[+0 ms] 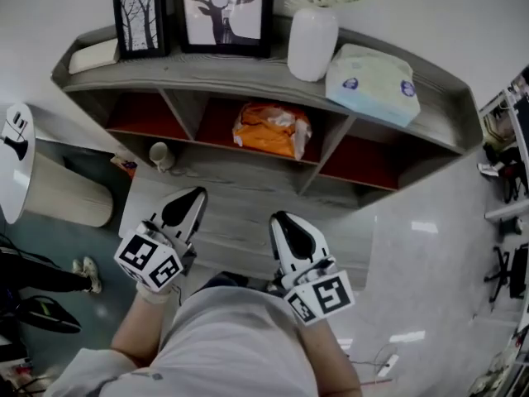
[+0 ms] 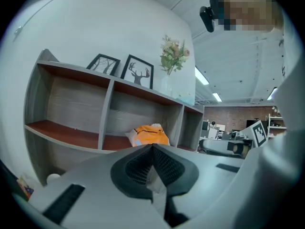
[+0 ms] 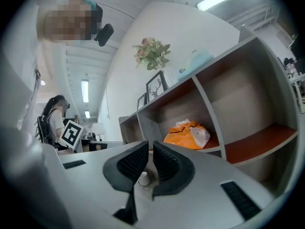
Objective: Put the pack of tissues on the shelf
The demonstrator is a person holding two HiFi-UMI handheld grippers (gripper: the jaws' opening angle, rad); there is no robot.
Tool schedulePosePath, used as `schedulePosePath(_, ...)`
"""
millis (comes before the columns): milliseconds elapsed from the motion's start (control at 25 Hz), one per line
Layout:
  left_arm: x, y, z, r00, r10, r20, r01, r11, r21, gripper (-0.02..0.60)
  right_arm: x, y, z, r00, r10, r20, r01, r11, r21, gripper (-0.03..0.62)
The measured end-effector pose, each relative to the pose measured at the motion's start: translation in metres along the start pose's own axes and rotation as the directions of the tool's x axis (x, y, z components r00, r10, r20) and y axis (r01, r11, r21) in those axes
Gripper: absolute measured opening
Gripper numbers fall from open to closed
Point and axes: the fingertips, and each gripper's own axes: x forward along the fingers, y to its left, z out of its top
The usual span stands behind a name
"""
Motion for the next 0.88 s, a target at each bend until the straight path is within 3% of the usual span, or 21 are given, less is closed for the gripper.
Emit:
schedulePosePath(400, -0.024, -0.007, -0.020, 0.999, -0.016, -0.030, 0.015, 0.999, -0.031, 0.017, 0.025, 0.022, -0.015, 0.995, 0.084, -0.055, -0.085, 0.996, -0.014, 0.044)
schedulePosePath(880, -0.016, -0.012, -0.033, 0.995, -0.077, -0.063, 0.072, 0.994, -0.077, 0.017, 0.028, 0.022, -0.020, 0.994, 0.066, -0.090, -0.071, 0.996, -0.048, 0.035)
